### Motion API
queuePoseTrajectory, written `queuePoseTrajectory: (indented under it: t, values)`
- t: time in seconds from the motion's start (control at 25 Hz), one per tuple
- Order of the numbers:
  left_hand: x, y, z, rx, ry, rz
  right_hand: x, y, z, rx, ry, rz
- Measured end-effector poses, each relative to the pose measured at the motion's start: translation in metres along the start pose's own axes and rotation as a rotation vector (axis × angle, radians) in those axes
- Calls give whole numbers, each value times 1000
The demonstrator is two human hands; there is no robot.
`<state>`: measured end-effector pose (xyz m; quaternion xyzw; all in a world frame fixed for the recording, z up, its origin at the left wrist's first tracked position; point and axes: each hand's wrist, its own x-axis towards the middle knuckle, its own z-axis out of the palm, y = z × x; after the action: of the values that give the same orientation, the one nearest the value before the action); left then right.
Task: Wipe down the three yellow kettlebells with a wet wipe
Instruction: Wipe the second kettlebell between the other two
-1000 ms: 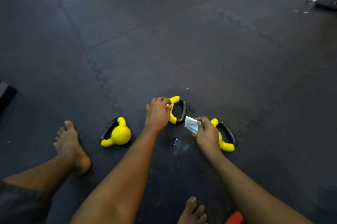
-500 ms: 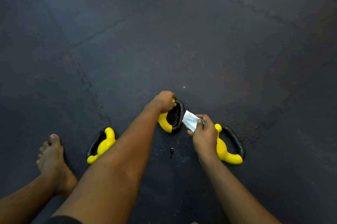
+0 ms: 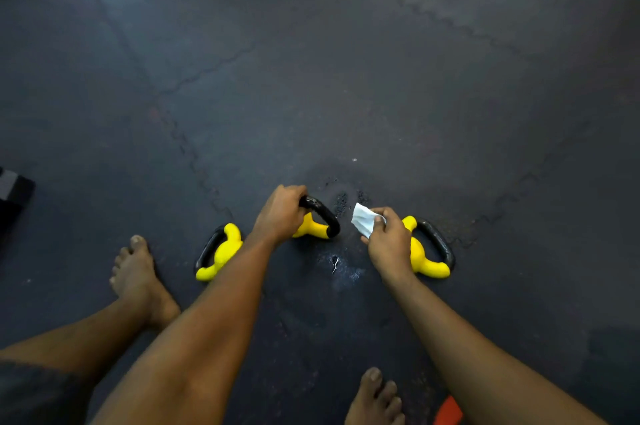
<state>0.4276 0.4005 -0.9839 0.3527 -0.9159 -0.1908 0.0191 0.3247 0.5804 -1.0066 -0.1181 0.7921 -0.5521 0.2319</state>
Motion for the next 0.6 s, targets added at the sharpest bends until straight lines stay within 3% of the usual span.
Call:
queuePoseTrajectory:
  t: [0.2, 0.6]
  values:
    - [-77, 13, 12, -281, 271, -318, -22, -14, -12, -88, -3, -79]
    - [-149, 18, 37, -516, 243, -481, -95, 24, -4, -284, -46, -113]
